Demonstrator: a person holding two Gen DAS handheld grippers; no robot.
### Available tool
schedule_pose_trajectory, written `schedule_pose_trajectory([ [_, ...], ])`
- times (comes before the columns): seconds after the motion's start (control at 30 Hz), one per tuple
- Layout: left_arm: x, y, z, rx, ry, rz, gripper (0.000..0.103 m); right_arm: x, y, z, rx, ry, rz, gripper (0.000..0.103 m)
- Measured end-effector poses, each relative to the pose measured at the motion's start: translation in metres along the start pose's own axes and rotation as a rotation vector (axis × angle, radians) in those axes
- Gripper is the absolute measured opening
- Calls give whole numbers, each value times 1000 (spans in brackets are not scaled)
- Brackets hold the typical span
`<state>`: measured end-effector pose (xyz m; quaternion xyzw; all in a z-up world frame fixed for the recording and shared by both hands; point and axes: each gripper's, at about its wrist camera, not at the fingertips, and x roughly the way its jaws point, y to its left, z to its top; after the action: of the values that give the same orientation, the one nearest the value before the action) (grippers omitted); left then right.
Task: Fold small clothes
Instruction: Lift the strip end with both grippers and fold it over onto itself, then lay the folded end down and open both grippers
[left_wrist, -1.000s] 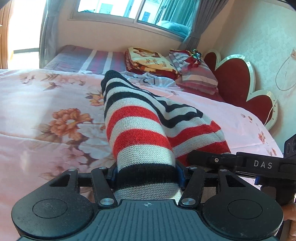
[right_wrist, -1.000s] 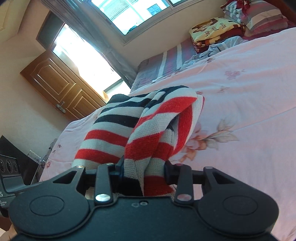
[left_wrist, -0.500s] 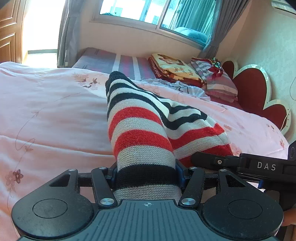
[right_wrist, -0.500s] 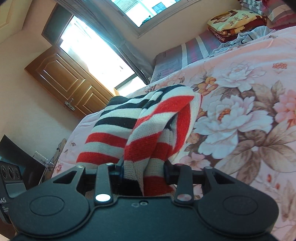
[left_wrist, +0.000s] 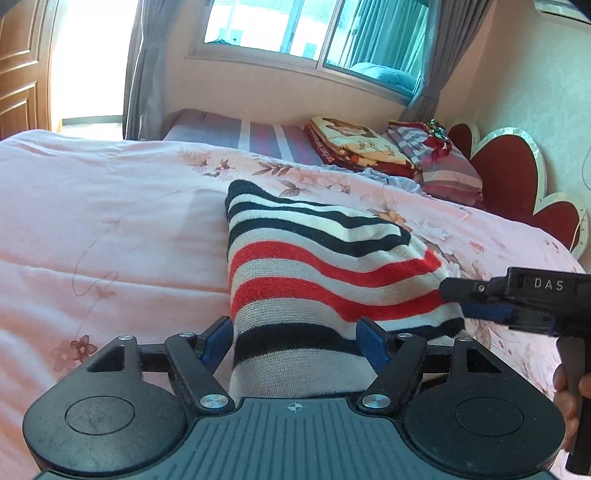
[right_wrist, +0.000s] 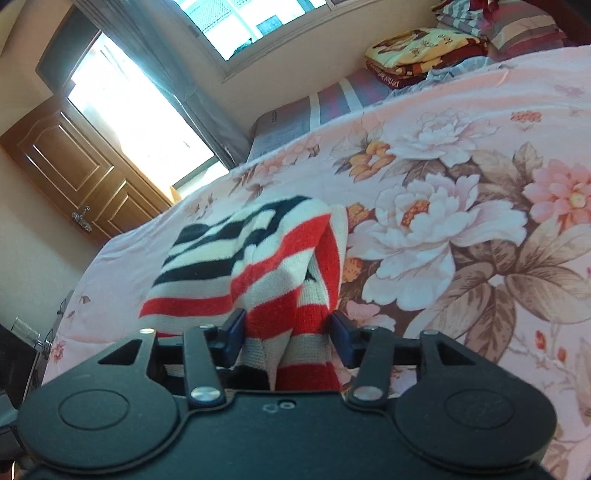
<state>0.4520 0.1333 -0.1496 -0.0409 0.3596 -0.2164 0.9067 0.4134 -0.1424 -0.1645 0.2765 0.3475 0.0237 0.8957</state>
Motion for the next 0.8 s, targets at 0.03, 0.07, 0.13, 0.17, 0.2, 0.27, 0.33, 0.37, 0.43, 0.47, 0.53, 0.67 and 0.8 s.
schedule_pose_trajectory([
  [0.03,-7,-2,-2,11,-1,-1,73,-13,5,0,-28,-19,-9,48],
  [0.07,-13,-4,-5,22,2,-2,73,-24,16,-1,-78,-43,-24,47],
  [0.13,-17,-10,-13,59,15,-5,73,-45,34,-8,-171,-76,-43,47],
  [0.17,-17,-13,-19,90,13,18,73,-51,42,-13,-207,-80,-46,44],
  [0.2,-16,-15,-25,114,10,36,73,-55,50,-19,-246,-81,-58,42],
  [0.27,-14,-15,-33,131,12,59,73,-57,59,-36,-295,-69,-80,36],
  [0.33,-15,-15,-37,141,-2,63,75,-48,60,-50,-321,-23,-98,31],
  [0.37,-15,-15,-37,143,-2,61,77,-43,59,-57,-332,-9,-123,30],
  [0.43,-14,-15,-37,134,3,57,80,-30,54,-65,-359,15,-213,31],
  [0.47,-14,-14,-36,129,2,59,80,-25,47,-66,-351,19,-225,36],
  [0.53,-16,-15,-36,119,10,61,83,-23,38,-63,-279,13,-215,39],
  [0.67,-24,-15,-35,80,46,56,91,-31,41,-62,-244,25,-206,42],
  [0.8,-34,-22,-35,80,32,81,103,-57,48,-66,-213,-9,-200,79],
])
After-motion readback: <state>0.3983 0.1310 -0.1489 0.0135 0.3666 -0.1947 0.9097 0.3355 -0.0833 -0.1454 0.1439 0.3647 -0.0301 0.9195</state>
